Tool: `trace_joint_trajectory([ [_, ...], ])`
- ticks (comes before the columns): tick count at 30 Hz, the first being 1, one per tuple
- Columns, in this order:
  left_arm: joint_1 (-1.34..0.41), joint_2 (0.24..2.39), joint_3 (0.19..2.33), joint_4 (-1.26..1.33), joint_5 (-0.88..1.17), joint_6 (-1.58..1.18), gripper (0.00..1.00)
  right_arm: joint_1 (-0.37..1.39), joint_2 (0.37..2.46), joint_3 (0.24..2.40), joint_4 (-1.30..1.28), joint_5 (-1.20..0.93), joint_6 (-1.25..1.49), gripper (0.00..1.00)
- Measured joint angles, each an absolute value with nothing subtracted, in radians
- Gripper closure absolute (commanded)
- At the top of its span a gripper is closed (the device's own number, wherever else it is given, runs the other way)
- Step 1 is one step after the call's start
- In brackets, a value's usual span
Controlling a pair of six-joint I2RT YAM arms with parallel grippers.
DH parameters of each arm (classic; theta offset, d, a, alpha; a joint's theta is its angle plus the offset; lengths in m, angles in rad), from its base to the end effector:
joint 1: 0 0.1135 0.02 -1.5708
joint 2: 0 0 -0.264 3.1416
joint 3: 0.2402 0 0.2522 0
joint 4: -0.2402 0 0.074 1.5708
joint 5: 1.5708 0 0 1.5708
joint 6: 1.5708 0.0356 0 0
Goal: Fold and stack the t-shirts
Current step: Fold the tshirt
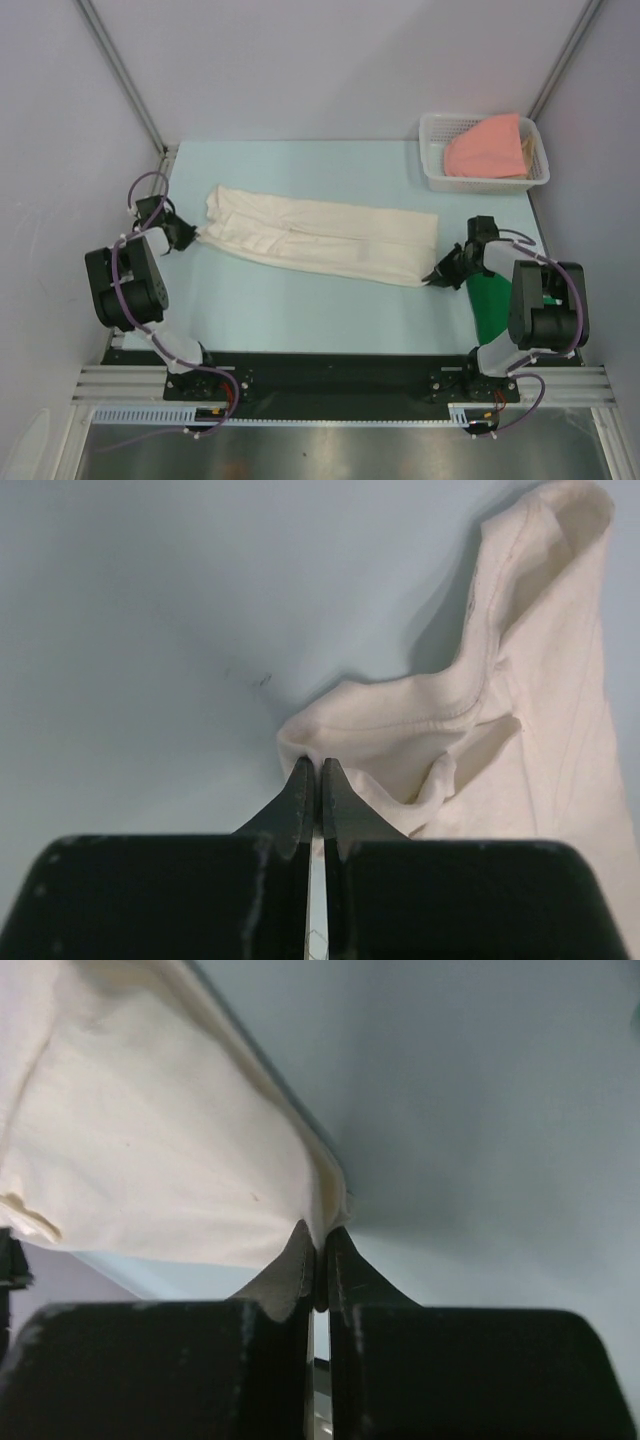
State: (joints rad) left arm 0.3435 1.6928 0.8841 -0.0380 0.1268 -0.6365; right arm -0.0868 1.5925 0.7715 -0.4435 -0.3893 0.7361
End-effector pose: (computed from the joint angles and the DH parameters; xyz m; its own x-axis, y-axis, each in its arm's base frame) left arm 0.3189 0.1093 0.1579 -0.4155 -0.7748 -0.4764 -0.6245 0.6239 -0.4699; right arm 0.2690 -0.0098 0.1371 -0.7266 0.6868 0.0195 0.6127 0.6349 0.4706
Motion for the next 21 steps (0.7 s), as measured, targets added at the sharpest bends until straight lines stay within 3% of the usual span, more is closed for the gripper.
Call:
trace_joint_trajectory([
  [5, 0.344, 1.836, 1.034, -0.001, 0.168, -0.637, 1.00, 0.094, 1.465, 0.696, -0.474, -0.353, 0.785, 1.00],
  [13, 0.319, 2.118, 1.385, 0.014, 0.245, -0.639, 1.00, 0.579, 1.248, 0.578, -0.461, -0.316, 1.030, 0.97],
  [17, 0.295, 2.230, 1.544, -0.010, 0.287, -0.646, 1.00, 0.809, 1.253, 0.548, -0.378, -0.280, 1.169, 0.94],
  [20, 0.277, 2.297, 1.623, -0.012, 0.323, -0.653, 0.97, 0.933, 1.356, 0.560, -0.295, -0.262, 1.237, 0.64],
  [21, 0.272, 2.309, 1.634, -0.011, 0.329, -0.655, 0.88, 0.965, 1.398, 0.573, -0.283, -0.263, 1.245, 0.56],
])
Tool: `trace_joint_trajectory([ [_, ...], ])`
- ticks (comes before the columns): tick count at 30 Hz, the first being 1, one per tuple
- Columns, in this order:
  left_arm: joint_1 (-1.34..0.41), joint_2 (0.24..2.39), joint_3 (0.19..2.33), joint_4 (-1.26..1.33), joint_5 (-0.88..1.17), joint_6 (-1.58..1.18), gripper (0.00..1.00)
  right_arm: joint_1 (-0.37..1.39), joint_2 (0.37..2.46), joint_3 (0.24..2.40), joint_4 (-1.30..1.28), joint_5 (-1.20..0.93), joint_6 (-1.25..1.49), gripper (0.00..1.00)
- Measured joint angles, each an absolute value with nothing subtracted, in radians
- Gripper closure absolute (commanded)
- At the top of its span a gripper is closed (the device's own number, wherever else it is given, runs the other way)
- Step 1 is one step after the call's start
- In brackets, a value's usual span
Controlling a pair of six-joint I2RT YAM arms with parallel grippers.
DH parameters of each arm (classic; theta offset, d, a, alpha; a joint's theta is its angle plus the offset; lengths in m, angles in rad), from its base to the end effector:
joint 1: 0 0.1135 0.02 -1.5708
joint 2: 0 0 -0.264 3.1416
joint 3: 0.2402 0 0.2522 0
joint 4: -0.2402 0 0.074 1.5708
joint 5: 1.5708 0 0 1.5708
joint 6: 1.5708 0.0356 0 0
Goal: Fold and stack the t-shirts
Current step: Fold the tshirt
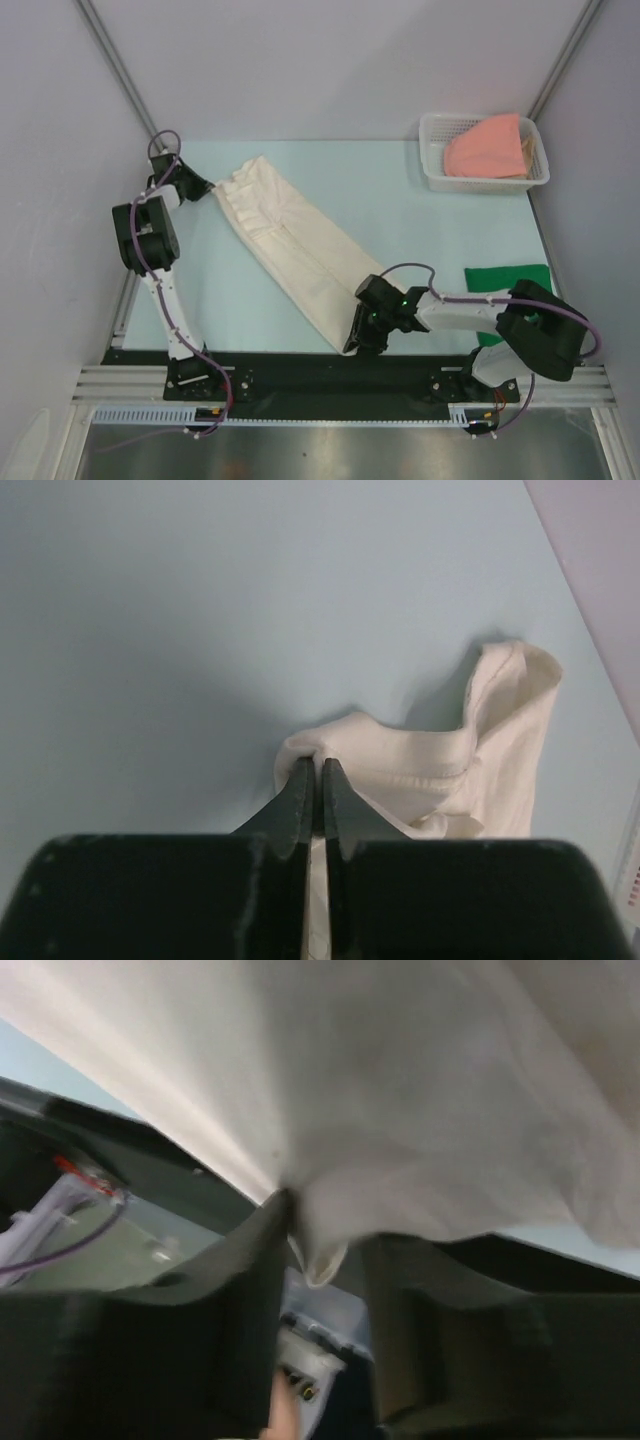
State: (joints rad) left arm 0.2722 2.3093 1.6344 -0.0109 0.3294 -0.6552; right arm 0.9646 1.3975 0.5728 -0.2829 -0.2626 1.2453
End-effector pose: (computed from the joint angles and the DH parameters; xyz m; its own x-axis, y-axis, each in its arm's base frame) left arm 0.4941 0.1260 0.1343 -0.4756 -0.7313 -0.4888 -0.3822 0.6723 -0.6340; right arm 0.1253 0.1969 0.1374 -0.9776 0.1959 0.0772 0.2080 0.8421 0.4976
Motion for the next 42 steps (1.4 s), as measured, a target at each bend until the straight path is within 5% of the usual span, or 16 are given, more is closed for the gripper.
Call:
trace_joint_trajectory([
  [2, 0.270, 2.314, 1.643, -0.017, 0.328, -0.648, 0.81, 1.009, 1.456, 0.611, -0.273, -0.278, 1.250, 0.45],
  [4, 0.270, 2.311, 1.647, -0.032, 0.310, -0.626, 0.63, 1.046, 1.483, 0.656, -0.292, -0.276, 1.235, 0.34],
  [12, 0.266, 2.114, 1.633, -0.261, 0.049, -0.482, 0.25, 0.937, 1.331, 0.917, -0.584, -0.267, 1.008, 0.24],
  [16, 0.267, 1.942, 1.602, -0.317, -0.023, -0.449, 0.29, 0.638, 1.271, 1.024, -0.662, -0.308, 0.825, 0.24],
  [20, 0.266, 1.808, 1.519, -0.322, 0.022, -0.445, 0.45, 0.366, 1.376, 1.107, -0.726, -0.355, 0.618, 0.44],
  [24, 0.265, 1.766, 1.369, -0.304, 0.140, -0.444, 0.48, 0.244, 1.519, 1.135, -0.750, -0.383, 0.448, 0.58],
  [30, 0.264, 1.831, 1.274, -0.325, 0.237, -0.443, 0.39, 0.132, 1.633, 1.103, -0.773, -0.418, 0.276, 0.50],
  [42, 0.264, 2.014, 1.332, -0.267, 0.299, -0.451, 0.44, 0.102, 1.652, 1.022, -0.785, -0.453, 0.187, 0.47],
])
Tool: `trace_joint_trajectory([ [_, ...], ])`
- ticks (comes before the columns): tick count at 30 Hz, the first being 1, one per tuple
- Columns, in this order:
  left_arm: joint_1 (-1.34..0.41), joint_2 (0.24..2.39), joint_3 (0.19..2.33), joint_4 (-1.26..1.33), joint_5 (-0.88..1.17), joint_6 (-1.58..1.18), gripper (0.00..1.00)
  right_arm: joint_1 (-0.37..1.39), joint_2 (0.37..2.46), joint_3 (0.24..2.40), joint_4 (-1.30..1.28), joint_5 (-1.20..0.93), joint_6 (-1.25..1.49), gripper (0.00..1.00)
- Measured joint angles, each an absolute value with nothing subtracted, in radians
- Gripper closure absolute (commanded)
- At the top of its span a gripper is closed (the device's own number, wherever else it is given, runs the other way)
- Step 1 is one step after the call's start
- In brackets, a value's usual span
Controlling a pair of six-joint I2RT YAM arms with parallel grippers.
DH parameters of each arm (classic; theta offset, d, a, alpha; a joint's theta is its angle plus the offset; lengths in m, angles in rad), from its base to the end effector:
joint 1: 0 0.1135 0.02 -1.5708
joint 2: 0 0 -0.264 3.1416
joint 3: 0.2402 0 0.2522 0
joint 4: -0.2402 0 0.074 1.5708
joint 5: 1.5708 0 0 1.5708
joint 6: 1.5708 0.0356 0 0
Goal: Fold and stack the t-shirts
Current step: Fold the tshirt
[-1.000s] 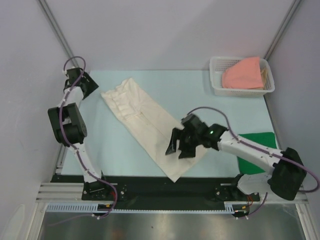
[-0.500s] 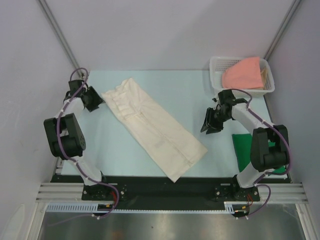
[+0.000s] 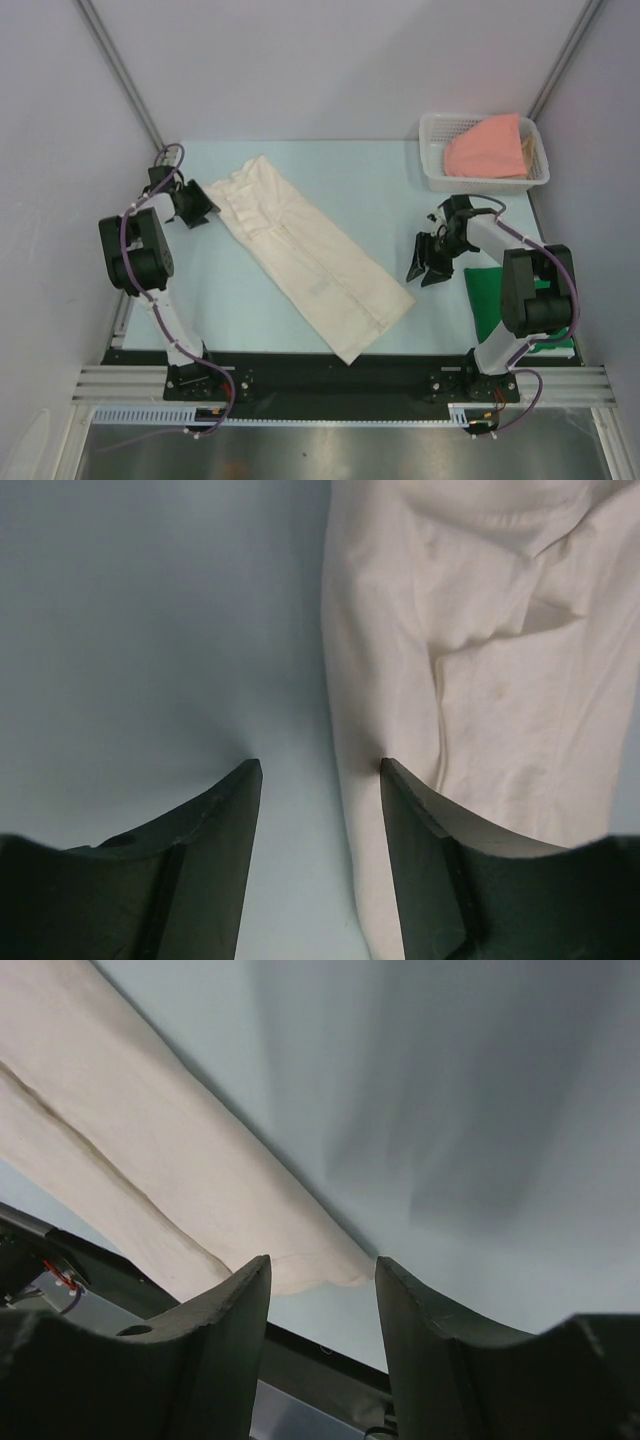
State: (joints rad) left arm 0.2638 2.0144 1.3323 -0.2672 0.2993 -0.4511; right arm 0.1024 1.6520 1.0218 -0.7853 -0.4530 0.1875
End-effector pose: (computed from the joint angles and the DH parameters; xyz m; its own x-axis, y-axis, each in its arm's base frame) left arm 0.4122 0.1005 0.1563 -0.6700 -0.6125 -0.4195 -0.4172 0.7781 -0.4696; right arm 0.2880 0.0453 0.1760 -0.9952 0.0662 -0.0714 0.0267 0.8908 0.4536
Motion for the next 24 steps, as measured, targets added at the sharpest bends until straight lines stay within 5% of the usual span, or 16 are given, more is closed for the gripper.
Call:
trace_joint_trajectory([
  [18, 0.265, 2.124, 1.457, -0.245, 0.326, -0.451, 0.72, 0.203, 1.805, 1.071, -0.776, -0.460, 0.187, 0.49],
  [24, 0.265, 2.202, 1.564, -0.265, 0.344, -0.445, 0.93, 0.208, 1.808, 1.070, -0.758, -0.454, 0.187, 0.73],
])
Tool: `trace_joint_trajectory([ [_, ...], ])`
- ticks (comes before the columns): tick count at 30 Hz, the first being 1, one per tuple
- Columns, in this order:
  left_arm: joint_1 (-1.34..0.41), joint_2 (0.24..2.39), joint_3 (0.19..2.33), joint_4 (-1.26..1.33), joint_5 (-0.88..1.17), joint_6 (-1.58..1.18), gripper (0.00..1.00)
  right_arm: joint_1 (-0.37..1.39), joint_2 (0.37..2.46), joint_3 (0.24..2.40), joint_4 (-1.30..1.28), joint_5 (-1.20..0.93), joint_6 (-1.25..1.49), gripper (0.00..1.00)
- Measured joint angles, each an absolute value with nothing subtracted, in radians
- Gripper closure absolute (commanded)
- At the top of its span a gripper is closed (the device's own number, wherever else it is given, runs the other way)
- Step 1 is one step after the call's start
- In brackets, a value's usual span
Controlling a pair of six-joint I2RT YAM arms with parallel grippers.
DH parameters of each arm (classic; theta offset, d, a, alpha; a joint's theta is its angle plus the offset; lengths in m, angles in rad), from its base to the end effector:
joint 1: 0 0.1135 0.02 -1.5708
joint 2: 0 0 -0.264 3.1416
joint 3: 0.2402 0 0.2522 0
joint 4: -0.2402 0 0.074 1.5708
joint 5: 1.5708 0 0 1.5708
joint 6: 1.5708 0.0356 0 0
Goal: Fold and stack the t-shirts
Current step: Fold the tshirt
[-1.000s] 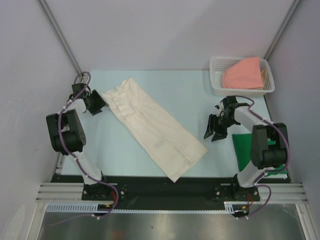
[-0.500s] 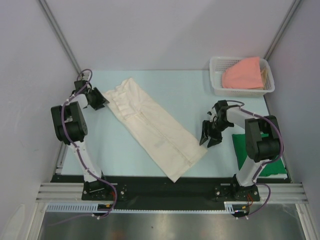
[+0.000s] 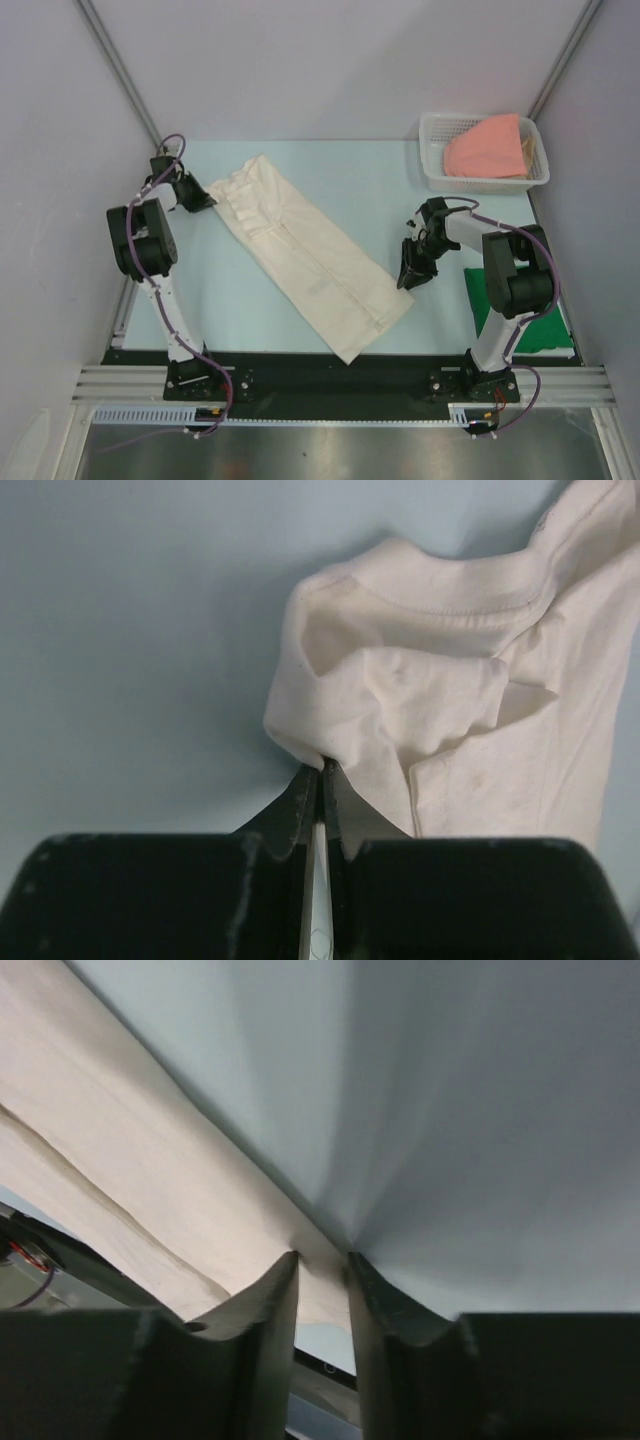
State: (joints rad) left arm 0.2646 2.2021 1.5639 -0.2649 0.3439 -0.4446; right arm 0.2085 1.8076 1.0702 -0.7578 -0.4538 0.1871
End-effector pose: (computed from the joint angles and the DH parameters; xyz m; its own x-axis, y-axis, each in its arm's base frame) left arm 0.4615 0.1126 0.1444 -0.6650 -0.5997 -0.4451 -0.3663 0.7813 -0.5053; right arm 0.3016 0.0798 0.1441 -0.9992 -0.0405 0.0071 -0.0331 0.8956 0.4435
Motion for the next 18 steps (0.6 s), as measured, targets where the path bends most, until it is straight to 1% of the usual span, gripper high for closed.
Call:
trace_joint_trajectory([
  [1, 0.265, 2.214, 1.582, -0.271, 0.348, -0.444, 0.94, 0.208, 1.808, 1.067, -0.751, -0.454, 0.189, 0.76],
  [2, 0.265, 2.228, 1.605, -0.277, 0.350, -0.443, 0.96, 0.209, 1.808, 1.061, -0.742, -0.456, 0.191, 0.84],
  [3, 0.265, 2.240, 1.626, -0.282, 0.352, -0.443, 0.97, 0.210, 1.808, 1.053, -0.734, -0.459, 0.190, 0.89],
  [4, 0.264, 2.251, 1.642, -0.286, 0.353, -0.444, 0.98, 0.212, 1.808, 1.042, -0.725, -0.463, 0.194, 0.97],
  [5, 0.263, 2.264, 1.664, -0.294, 0.356, -0.443, 1.00, 0.213, 1.808, 1.032, -0.717, -0.472, 0.200, 1.00],
  [11, 0.255, 2.338, 1.777, -0.308, 0.382, -0.446, 1.00, 0.244, 1.788, 0.978, -0.662, -0.520, 0.260, 1.00],
  [18, 0.205, 2.457, 1.963, -0.329, 0.419, -0.468, 1.00, 0.294, 1.649, 0.801, -0.538, -0.524, 0.418, 1.00],
])
